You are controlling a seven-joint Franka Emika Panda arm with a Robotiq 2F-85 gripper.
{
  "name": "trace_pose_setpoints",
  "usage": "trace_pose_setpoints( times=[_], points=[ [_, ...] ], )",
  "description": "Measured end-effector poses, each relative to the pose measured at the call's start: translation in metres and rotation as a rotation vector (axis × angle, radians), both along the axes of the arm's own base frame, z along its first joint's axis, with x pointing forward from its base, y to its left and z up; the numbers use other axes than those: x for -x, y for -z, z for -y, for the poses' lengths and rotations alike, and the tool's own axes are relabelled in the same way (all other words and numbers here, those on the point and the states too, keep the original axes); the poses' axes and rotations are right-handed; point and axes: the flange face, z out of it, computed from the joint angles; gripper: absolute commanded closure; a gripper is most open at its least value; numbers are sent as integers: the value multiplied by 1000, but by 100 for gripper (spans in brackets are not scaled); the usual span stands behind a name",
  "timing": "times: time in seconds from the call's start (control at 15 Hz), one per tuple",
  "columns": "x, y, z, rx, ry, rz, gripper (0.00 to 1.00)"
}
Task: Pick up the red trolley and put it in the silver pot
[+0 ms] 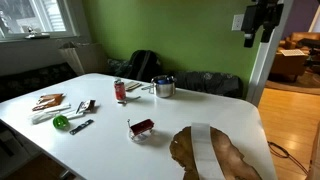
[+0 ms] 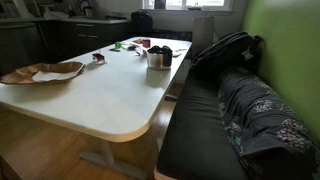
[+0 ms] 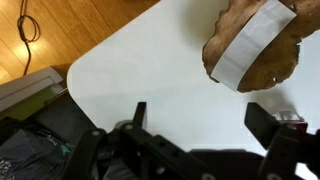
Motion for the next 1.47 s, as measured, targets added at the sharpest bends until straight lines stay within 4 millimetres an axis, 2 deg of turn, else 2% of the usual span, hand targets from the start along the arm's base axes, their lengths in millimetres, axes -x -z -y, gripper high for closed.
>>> trace_pose_setpoints(
  times=[0.47,0.6,0.67,0.8,0.93,1.0,1.47],
  points=[
    [-1,0,0,-1,1,8,0],
    [-14,2,-3,-21,30,110,0],
    [-22,9,-6,-34,37,159,0],
    [-36,37,-16,-51,42,195,0],
    [-45,71,-26,-50,40,157,0],
    [-47,81,-29,-50,40,139,0],
    [-53,70,-30,-79,53,187,0]
  ],
)
